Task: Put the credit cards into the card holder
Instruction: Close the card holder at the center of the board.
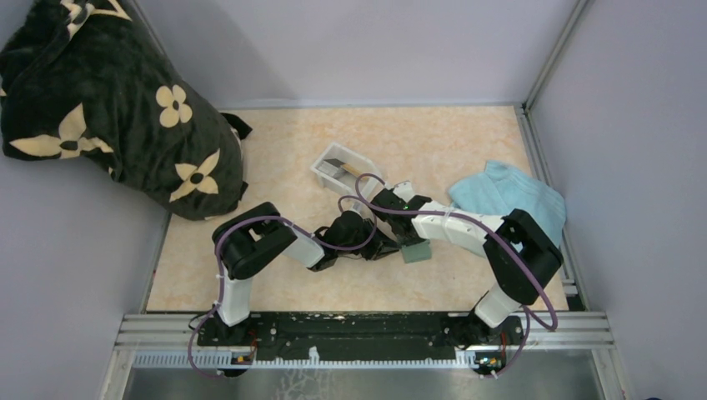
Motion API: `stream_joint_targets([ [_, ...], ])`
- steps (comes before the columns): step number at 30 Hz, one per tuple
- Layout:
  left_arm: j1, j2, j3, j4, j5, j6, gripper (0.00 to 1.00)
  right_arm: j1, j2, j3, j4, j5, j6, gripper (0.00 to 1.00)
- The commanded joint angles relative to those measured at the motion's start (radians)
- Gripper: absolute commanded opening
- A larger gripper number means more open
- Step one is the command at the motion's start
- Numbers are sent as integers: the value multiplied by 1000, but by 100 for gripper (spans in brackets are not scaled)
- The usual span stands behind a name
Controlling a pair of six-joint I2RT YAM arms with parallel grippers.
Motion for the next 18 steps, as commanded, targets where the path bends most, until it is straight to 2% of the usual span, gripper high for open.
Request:
stream_joint_targets([
  [1,-5,56,-17,-148,-26,37,26,14,5,31,12,-7,-1,2],
  [18,3,47,-21,-160,-21,52,26,14,16,71,21,23,-6,1],
])
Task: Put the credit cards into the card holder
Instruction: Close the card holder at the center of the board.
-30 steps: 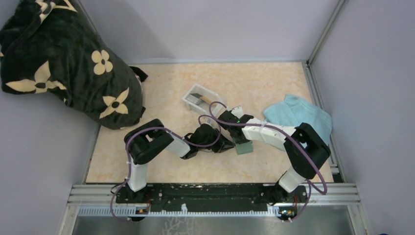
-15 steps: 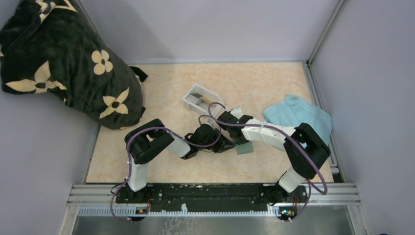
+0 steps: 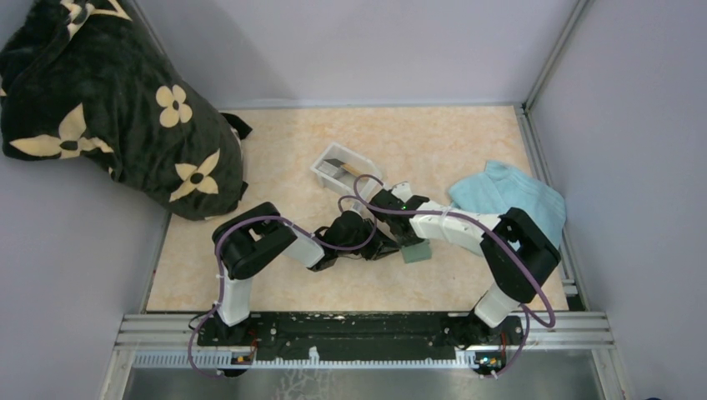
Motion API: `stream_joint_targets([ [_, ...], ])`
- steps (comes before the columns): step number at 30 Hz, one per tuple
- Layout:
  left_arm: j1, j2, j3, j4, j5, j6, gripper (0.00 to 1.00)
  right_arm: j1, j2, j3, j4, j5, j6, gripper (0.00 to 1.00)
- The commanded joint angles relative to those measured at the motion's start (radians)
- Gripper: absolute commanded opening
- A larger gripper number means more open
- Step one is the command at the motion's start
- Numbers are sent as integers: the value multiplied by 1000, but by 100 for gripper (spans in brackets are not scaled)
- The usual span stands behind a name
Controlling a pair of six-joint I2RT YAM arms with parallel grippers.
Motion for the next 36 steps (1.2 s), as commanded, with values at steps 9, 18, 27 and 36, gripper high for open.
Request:
stream_joint_targets([
  [9,10,46,-18,-165,-16,59,26,8,13,81,14,18,-10,1],
  [18,14,47,-22,-163,-13,60,26,8,25,50,22,-10,1,1],
  [27,18,51,-26,-156,-10,60,26,8,34,32,26,-21,9,1],
  [36,19,58,-27,-150,-4,61,26,1,40,26,35,-21,12,1],
])
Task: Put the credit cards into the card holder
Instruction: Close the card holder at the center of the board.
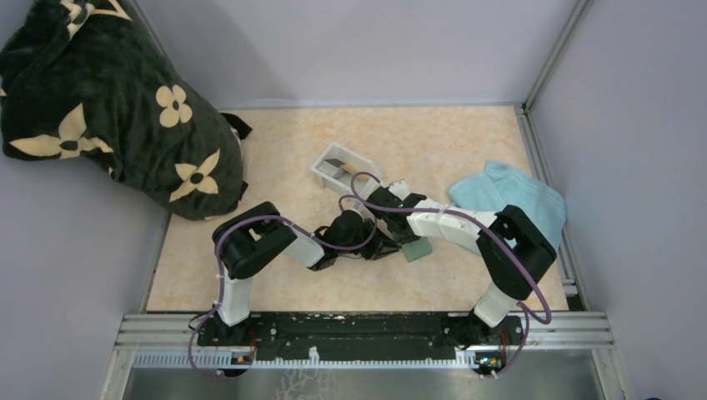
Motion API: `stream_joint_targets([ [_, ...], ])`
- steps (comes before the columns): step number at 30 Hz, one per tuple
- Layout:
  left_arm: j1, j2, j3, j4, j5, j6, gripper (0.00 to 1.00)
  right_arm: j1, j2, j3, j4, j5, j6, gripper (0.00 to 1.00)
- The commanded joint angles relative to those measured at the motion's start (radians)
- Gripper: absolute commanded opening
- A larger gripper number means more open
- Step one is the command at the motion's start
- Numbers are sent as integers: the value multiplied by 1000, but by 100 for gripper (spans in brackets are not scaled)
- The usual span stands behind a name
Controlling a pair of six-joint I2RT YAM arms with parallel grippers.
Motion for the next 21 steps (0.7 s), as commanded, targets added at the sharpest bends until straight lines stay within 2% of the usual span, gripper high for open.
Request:
stream_joint_targets([
  [1,8,58,-30,-151,-18,42,26,0,13,-8,19,-5,15,1],
  [21,12,66,-36,-162,-18,41,26,-44,16,-4,52,-35,-3,2],
])
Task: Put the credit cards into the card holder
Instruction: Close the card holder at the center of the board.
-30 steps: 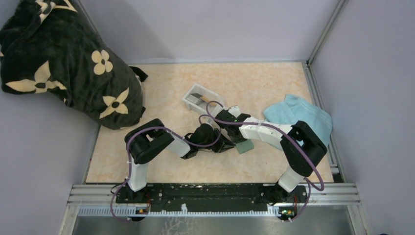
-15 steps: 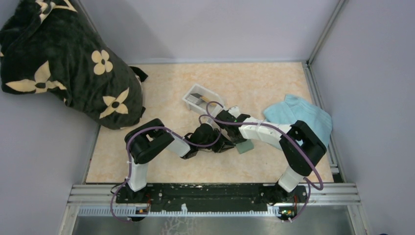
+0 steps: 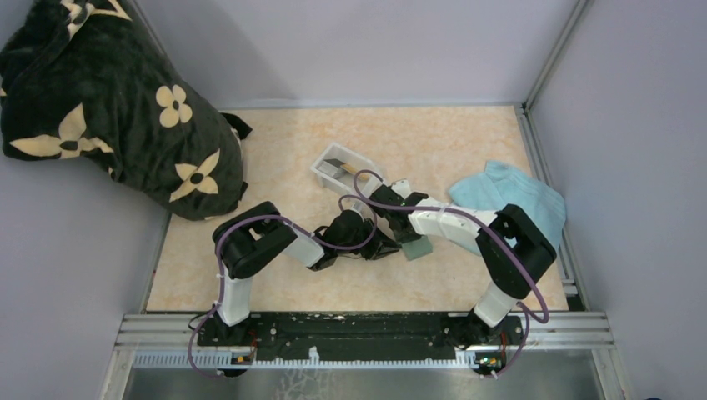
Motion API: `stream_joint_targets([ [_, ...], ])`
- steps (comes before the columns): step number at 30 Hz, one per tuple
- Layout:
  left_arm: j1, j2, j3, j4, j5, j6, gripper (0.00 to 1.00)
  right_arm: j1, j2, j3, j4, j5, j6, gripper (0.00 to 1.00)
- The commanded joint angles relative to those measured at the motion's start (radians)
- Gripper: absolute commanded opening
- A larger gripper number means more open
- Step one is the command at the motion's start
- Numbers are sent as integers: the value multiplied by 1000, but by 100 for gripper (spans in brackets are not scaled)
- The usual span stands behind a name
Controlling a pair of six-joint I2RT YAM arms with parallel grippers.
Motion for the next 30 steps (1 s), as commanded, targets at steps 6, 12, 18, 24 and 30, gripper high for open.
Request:
stream_joint_targets([
  [6,10,62,-34,-187,-28,46,26,-54,11,3,51,-69,-17,3],
  [12,15,51,-32,-223,-28,59,26,-105,45,14,59,-172,-23,3],
  [18,17,-6,-20,-314,-55,105,26,-166,54,7,74,-283,-10,3],
  [24,16,-92,66,-499,-127,221,26,-222,65,-13,103,-358,8,3],
  [30,14,-119,183,-636,-173,331,26,-282,68,-43,129,-415,27,3],
])
